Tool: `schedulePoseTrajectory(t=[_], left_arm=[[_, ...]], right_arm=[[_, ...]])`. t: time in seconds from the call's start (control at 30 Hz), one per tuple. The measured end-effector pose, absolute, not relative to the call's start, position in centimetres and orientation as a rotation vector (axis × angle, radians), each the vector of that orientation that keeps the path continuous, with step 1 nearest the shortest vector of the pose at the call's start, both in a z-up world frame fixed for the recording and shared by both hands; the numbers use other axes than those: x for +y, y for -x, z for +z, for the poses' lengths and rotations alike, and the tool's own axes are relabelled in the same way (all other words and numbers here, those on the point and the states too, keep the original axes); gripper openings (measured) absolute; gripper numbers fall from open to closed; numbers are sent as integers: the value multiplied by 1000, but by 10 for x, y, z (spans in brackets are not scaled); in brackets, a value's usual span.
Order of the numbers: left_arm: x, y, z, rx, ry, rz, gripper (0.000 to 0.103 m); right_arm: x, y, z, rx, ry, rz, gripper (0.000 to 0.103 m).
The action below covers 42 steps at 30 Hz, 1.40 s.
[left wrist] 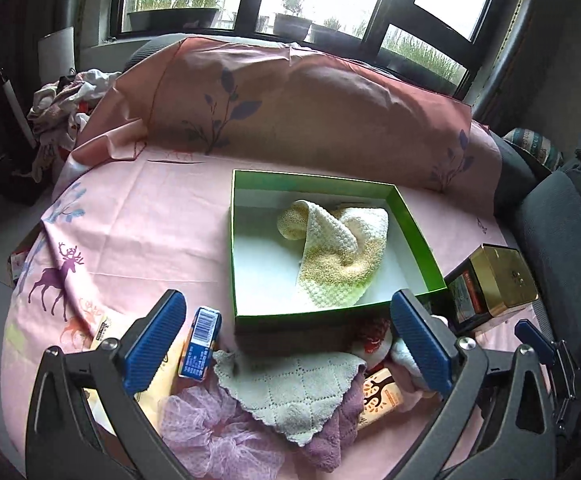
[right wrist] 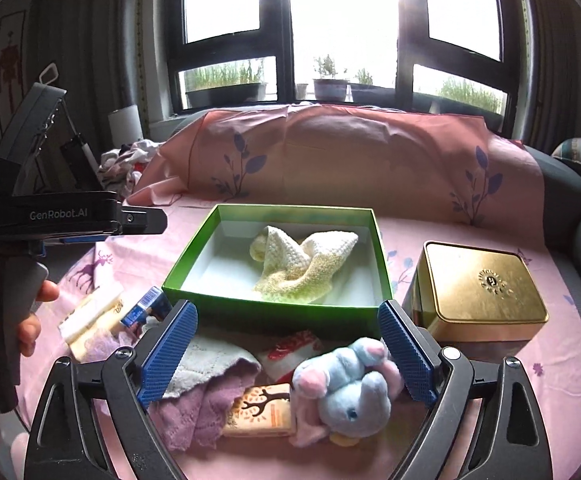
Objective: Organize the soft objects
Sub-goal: 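Move the left tool toward the blue plush elephant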
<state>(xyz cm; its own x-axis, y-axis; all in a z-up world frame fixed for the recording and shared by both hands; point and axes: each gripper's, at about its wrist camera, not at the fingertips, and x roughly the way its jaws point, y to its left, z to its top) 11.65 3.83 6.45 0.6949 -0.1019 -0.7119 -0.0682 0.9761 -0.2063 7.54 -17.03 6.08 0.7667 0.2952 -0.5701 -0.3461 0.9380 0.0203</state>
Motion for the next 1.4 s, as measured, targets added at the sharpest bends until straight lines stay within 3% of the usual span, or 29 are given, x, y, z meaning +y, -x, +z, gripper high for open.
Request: schedulePoseTrajectory(t=[0.67,1.4], left_arm=[[-22,-51,38,808,100,-64,102],[-84,-112,-20,900,156,-390,101]], right_arm=[[-208,-26,31,662,10,315,92],[-256,-61,-41,781,-128,238,92]])
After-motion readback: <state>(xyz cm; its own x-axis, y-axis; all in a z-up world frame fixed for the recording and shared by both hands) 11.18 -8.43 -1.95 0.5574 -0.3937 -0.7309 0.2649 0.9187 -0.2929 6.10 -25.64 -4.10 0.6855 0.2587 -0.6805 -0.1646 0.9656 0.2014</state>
